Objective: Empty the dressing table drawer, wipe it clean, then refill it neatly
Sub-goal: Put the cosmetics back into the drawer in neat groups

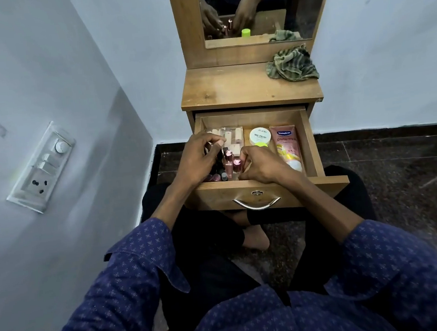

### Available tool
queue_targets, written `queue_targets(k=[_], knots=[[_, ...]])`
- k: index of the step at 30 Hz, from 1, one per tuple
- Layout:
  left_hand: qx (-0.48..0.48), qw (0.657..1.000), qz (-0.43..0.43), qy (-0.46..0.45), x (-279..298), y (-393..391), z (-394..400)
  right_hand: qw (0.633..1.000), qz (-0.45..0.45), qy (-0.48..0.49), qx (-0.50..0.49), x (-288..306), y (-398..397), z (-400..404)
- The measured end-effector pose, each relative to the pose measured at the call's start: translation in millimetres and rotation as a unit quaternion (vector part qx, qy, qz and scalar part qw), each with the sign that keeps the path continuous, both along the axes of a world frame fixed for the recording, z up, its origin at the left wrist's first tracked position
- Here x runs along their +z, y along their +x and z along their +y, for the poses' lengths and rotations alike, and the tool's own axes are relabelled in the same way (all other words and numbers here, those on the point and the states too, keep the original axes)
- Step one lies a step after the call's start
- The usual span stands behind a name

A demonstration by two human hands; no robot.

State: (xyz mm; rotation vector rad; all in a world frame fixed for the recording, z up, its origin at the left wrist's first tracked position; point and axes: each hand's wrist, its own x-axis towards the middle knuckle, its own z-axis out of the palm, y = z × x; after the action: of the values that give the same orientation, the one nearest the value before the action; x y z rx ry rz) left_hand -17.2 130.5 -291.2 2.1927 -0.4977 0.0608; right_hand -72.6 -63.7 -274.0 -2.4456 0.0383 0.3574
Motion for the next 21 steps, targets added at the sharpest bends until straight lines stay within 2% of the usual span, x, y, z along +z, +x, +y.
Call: queue_targets(k=[7, 12, 21], knots=[[-0.029, 0.999, -0.017, 0.043, -5.7, -1.8, -0.7, 0.998, 0.036, 0.033, -0.03, -7.9, 5.6, 10.1], [-0.028, 0.999, -0.013, 0.04, -6.0, -1.7, -0.9, 0.994, 0.08, 0.055, -0.041, -11.6, 10.1, 8.7], [-0.036, 0.997, -0.025, 0.071, -9.8, -1.4, -1.3, 0.989, 0.124, 0.079, -0.031, -11.8, 11.6, 2.8]])
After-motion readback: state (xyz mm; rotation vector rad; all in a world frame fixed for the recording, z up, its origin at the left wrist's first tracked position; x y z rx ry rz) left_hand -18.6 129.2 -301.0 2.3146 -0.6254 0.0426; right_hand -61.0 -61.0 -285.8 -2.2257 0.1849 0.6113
